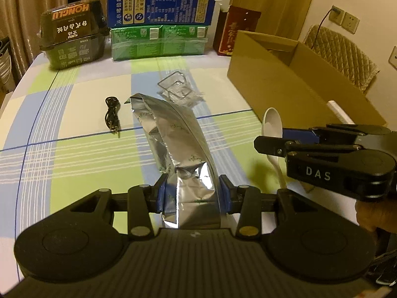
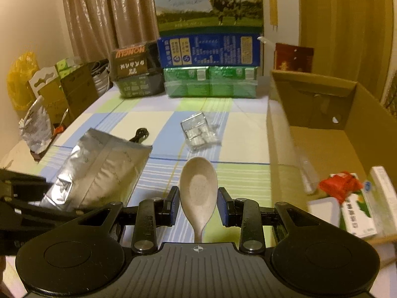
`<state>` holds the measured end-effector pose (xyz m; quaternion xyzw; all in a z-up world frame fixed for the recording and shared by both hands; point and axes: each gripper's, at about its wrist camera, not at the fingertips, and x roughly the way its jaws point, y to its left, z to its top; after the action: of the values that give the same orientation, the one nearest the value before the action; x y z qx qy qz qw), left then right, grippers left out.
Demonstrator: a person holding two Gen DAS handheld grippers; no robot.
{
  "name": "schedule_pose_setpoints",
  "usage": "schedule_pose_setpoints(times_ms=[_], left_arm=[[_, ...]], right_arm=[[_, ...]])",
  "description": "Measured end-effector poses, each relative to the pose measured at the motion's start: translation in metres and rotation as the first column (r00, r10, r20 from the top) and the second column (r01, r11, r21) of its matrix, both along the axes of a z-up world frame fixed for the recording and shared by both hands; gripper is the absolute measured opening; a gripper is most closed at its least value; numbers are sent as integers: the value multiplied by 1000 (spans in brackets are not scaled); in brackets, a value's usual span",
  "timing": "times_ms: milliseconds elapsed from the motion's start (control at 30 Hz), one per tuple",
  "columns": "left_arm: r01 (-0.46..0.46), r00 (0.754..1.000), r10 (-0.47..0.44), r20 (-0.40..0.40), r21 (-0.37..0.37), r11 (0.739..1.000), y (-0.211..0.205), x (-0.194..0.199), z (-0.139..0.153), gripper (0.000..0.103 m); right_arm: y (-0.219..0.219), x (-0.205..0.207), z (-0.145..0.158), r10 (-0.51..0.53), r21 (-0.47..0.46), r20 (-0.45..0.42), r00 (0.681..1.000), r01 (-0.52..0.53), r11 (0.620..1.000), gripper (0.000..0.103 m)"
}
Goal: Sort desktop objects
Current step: 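Carry the silver foil bag and wooden spoon over the cardboard box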
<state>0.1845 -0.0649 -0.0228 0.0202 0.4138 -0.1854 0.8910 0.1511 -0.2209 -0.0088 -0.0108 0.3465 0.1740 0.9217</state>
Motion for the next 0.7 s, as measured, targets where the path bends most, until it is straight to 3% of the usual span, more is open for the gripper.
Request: schedule_pose_setpoints(times_ms=[367, 700], left_arm=[[61, 997, -61, 46, 1, 998, -38, -42, 46, 37], [174, 978, -173, 113, -5, 985, -110, -50, 94, 37]], right_arm=[[-55, -31, 66, -98, 49, 72, 993, 95, 994, 30], [-124, -30, 121, -200, 39, 144, 969, 196, 980, 30]])
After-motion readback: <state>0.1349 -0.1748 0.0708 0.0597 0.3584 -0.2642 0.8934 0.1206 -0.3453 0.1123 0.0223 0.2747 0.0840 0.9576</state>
